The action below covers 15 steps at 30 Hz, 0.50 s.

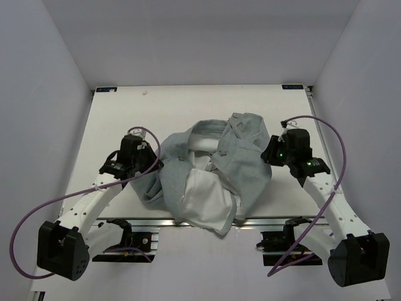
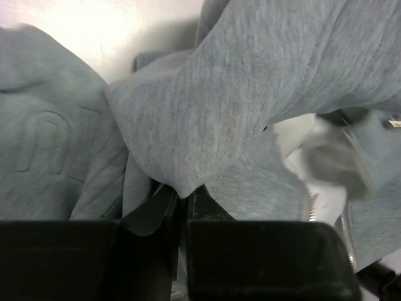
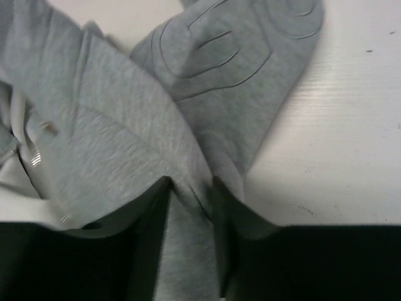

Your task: Zip up the jacket

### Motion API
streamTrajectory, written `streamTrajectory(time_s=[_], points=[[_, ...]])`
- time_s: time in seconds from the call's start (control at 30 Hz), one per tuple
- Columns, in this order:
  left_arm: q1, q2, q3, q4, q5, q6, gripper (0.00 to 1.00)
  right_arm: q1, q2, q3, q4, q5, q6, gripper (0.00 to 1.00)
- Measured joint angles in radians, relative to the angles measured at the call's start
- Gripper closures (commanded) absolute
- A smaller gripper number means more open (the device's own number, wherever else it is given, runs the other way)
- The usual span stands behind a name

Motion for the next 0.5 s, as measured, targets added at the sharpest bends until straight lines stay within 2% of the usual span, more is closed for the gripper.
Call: streamTrajectory(time_s=[0.03,0.17,0.2,0.27,0.3,0.37,0.43,0.5], points=[[0.000,0.001,-0.027,0.009,0.019,-0.003,0.93,0.014,0.002,-0.006,-0.008,-0.002,-0.010,0.49],[0.000,0.000,-0.060,0.030,0.069,-0.010,0.93,0.122,0.013,0.007,-0.021,0.013,-0.072,0.42],[0.000,-0.001,-0.058,0.041,0.074,-0.010,0.93,0.161,0.013,0.017,-0.014,0.033,-0.105,0.35],[0.000,-0.001,-0.051,0.049,0.076,-0.008,0.93,0.225,0.007,0.029,0.028,0.058,-0.179,0.31],[0.000,-0.001,-0.047,0.050,0.076,-0.006,0.93,0.245,0.003,0.035,0.049,0.057,-0.221,0.26],[0.000,0.002,-0.039,0.050,0.075,-0.002,0.94,0.256,0.009,0.055,0.075,0.045,-0.290,0.22],[0.000,0.005,-0.034,0.050,0.074,0.003,0.94,0.256,0.056,0.108,0.074,0.018,-0.355,0.11],[0.000,0.009,-0.032,0.050,0.071,0.007,0.94,0.256,0.141,0.183,0.071,-0.008,-0.404,0.11]])
